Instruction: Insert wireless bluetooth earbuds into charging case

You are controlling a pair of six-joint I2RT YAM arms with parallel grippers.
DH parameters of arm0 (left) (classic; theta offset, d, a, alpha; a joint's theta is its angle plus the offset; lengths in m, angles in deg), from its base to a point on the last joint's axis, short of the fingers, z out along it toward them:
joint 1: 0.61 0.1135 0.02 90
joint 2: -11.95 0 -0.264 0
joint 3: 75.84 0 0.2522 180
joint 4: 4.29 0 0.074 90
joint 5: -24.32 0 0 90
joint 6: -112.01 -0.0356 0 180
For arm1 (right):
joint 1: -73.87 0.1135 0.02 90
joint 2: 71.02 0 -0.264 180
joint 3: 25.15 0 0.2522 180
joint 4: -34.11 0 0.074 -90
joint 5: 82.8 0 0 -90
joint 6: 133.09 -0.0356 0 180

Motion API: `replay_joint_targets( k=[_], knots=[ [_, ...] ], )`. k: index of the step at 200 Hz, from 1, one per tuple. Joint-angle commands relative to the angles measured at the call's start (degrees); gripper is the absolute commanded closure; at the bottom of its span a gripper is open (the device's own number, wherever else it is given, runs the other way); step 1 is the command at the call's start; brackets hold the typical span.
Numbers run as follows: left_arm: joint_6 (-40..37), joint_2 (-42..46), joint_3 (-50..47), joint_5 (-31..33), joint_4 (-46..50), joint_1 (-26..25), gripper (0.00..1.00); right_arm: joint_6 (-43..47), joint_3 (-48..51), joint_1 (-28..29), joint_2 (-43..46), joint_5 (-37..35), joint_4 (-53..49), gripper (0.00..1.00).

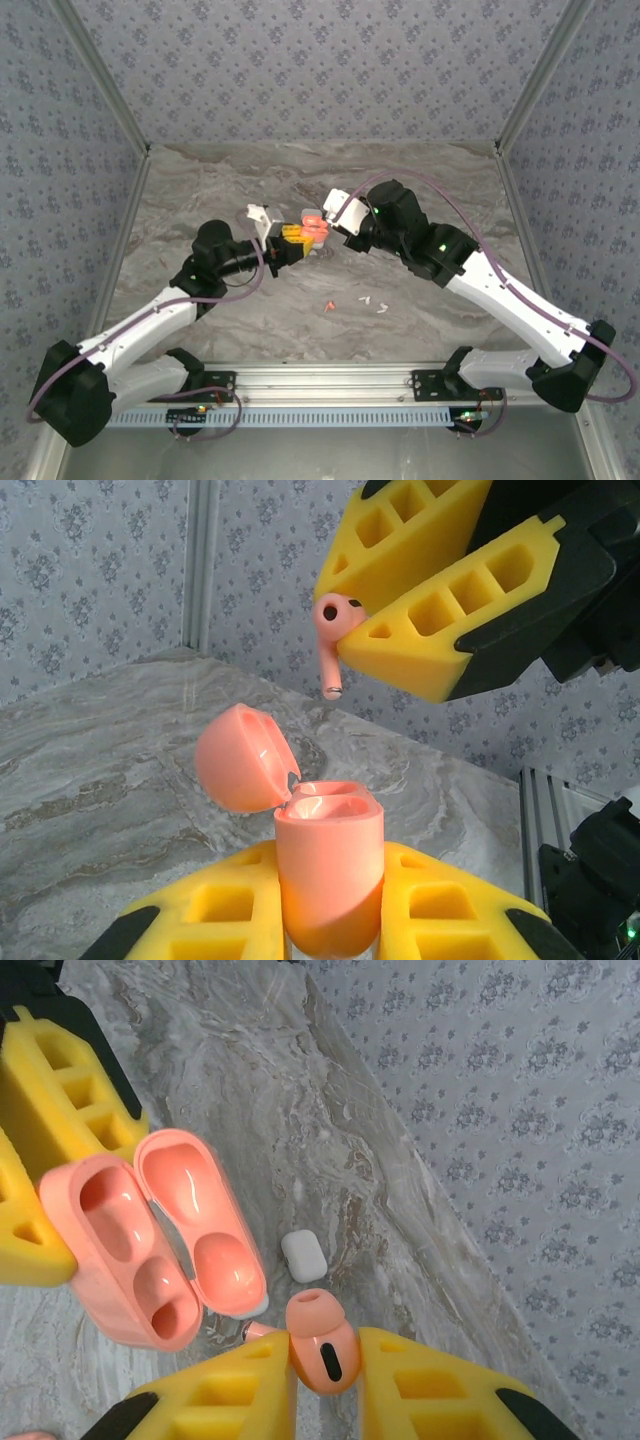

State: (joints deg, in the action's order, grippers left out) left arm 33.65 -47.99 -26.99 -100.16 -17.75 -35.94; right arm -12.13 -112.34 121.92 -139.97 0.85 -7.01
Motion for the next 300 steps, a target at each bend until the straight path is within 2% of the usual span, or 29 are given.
replay_joint_targets(
  k=[1, 209, 300],
  knots=[
    [0.1, -0.3, 2.5, -1.7, -2.6, -0.7, 1.0, 1.6, -1.8, 0.7, -1.1, 1.9, 0.8, 0.77],
    [-0.7, -0.7, 2.8, -1.2, -1.3, -0.9, 1.0, 2.6, -0.7, 0.5, -3.0, 4.2, -4.7, 0.77],
    [-1.0, -0.7, 3.0, -1.6, -1.6, -0.9, 1.0, 1.6, -1.6, -0.9, -3.4, 13.2, -5.9, 0.75]
  ],
)
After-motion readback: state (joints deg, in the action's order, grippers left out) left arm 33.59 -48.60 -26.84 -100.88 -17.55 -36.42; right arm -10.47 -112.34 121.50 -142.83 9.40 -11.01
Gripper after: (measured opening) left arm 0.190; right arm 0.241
